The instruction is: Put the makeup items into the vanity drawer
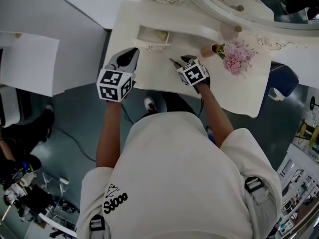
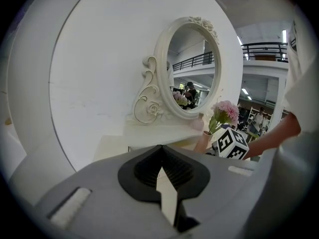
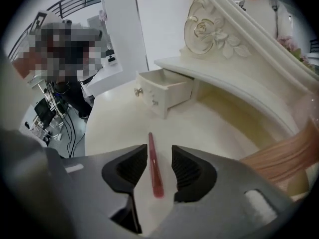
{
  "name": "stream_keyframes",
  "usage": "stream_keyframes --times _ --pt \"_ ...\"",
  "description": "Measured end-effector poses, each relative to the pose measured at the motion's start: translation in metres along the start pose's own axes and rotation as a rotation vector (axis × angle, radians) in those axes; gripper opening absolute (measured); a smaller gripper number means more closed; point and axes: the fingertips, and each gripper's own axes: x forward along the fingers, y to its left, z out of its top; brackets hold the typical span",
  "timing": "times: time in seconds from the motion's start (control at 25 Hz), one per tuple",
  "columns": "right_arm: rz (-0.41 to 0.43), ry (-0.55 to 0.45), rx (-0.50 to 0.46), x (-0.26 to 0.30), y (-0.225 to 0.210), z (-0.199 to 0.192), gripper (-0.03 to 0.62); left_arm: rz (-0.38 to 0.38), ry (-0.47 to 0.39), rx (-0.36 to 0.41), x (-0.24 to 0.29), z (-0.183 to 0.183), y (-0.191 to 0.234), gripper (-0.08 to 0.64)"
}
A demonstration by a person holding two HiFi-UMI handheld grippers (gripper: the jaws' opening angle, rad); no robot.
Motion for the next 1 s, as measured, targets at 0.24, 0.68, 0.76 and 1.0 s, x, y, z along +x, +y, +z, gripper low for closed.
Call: stream_keyframes --times 0.24,0.68,0.76,1.0 --pt "0.007 0.020 -0.033 0.011 0.007 -0.020 0.145 -0.031 0.023 0.006 0.004 -0.008 -0.013 0.018" --pt "-0.034 0.004 -0.006 0.010 0.013 -0.021 0.049 -0.075 0.031 0.041 0.001 -0.009 -0.028 0.018" --pt "-0.030 0.011 0.013 0.005 0.012 -0.023 0.048 -0.079 0.022 0.046 -0.001 -0.006 -0.029 0.018" --pt "-0.055 -0.075 0.043 -0.032 0.003 0.005 0.048 -0.065 -0.009 0.050 -0.004 0.006 -0.020 0.018"
